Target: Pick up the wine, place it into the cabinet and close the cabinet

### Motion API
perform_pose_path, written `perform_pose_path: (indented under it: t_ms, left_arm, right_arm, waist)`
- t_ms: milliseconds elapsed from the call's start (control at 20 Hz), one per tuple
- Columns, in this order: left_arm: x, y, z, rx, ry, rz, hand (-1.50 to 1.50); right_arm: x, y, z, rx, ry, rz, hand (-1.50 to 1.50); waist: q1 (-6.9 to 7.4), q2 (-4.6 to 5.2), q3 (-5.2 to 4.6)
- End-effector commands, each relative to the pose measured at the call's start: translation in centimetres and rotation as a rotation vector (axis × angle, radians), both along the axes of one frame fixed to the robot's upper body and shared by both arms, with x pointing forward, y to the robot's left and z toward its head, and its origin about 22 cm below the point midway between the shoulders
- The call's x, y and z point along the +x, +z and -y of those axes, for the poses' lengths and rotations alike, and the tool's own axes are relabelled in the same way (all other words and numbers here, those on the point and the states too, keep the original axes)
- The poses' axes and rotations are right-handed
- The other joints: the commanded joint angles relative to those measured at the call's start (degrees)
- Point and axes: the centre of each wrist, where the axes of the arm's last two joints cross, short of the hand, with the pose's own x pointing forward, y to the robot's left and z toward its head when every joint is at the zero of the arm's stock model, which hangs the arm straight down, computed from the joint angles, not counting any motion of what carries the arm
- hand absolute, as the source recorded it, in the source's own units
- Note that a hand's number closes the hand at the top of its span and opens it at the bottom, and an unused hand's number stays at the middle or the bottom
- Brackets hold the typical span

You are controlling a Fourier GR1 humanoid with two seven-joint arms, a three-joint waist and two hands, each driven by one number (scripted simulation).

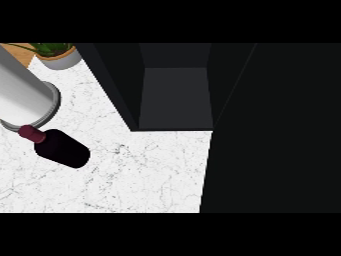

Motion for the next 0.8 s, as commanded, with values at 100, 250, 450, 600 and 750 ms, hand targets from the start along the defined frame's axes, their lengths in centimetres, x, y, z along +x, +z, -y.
perform_pose_path:
  t_ms: [100,250,450,600,750]
  left_arm:
    - [0.0,2.5,-2.2,0.024,-0.006,-0.031,-1.50]
    - [0.1,0.8,-1.8,0.010,-0.014,-0.048,-1.50]
    - [0.7,2.8,-2.2,0.019,0.015,-0.048,-1.50]
    - [0.9,2.7,-3.2,0.064,0.022,-0.074,-1.50]
    - [0.7,1.9,-2.8,0.073,0.036,-0.082,-1.50]
  right_arm:
    - [-2.6,2.5,-0.8,0.025,-0.031,0.007,-1.50]
    - [-2.9,3.6,-1.3,0.019,-0.029,0.001,-1.50]
    - [-3.4,3.7,-1.1,0.032,-0.030,0.014,-1.50]
    - [-2.7,4.3,-1.1,0.032,-0.035,0.009,-1.50]
    - [-3.0,4.2,-0.9,0.008,-0.021,0.002,-1.50]
  waist:
    - [0.44,-0.02,0.03]
    - [0.43,-0.03,-0.03]
    - [0.04,-0.07,0.01]
    - [0.13,0.02,-0.02]
    - [0.17,-0.03,0.03]
